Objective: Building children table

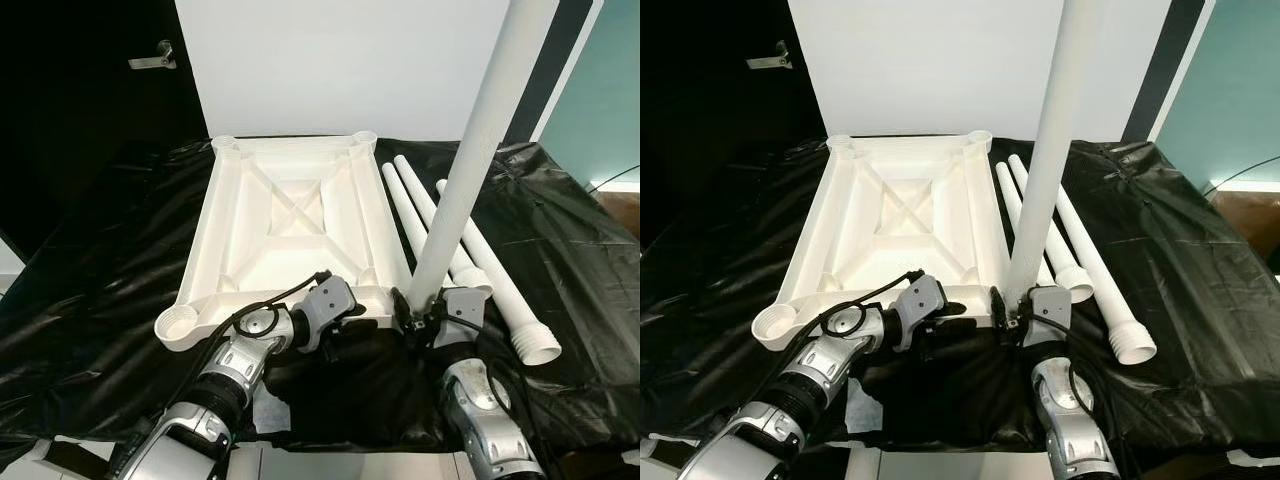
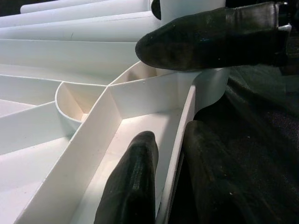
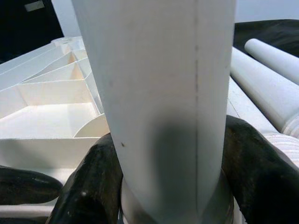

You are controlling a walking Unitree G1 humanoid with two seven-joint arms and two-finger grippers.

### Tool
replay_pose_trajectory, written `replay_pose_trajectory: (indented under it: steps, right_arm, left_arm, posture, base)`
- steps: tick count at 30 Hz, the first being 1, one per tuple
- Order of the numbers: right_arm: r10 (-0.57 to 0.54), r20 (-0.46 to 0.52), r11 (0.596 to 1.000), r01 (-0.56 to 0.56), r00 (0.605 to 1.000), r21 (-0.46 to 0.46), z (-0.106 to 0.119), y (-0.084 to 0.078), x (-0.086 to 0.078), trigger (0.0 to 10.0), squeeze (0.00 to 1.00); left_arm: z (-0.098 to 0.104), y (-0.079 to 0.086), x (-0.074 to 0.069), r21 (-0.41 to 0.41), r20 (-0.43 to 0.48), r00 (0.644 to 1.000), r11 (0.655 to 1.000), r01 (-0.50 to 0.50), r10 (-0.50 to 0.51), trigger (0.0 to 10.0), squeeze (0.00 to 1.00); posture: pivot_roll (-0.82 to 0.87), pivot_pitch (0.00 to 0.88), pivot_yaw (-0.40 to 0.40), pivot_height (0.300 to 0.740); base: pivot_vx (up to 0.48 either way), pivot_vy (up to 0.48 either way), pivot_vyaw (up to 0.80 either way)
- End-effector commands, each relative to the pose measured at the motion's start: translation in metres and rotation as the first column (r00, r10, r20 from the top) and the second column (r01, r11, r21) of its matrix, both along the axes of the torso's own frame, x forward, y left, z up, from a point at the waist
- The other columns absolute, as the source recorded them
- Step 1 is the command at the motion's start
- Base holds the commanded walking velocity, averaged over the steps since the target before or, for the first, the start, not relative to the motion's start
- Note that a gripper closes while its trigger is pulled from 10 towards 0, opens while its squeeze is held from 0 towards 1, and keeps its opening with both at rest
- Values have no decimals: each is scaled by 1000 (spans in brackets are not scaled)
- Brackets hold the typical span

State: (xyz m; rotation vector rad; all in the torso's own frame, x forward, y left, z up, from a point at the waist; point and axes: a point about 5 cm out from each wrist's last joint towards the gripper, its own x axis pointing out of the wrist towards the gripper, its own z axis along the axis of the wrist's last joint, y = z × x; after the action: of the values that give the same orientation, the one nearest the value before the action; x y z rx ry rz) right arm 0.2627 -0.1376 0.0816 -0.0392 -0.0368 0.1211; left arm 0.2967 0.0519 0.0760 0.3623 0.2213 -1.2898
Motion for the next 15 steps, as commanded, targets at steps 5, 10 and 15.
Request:
replay_pose_trajectory:
  steps: [5, 10, 15]
  right_arm:
    - [-51, -71, 999, 50, 996, -15, -13, -1, 1, 0, 0]
    - [-14, -40, 999, 12, 999, -48, -5, 7, 5, 10000, 0]
    - [138, 26, 987, -135, 990, -87, 14, 6, 10, 10000, 1000]
  left_arm:
    - [-40, 2, -27, 118, -181, 980, 987, 105, -82, 10000, 0]
    - [-39, 1, -27, 114, -182, 980, 988, 106, -84, 10000, 0]
    - [-40, 1, -27, 114, -184, 980, 988, 102, -80, 10000, 0]
  posture:
    - [-17, 0, 8, 740]
    - [-24, 0, 9, 740]
    - [-36, 0, 3, 740]
  base:
    - [0, 0, 0]
    - [0, 0, 0]
    - [0, 0, 0]
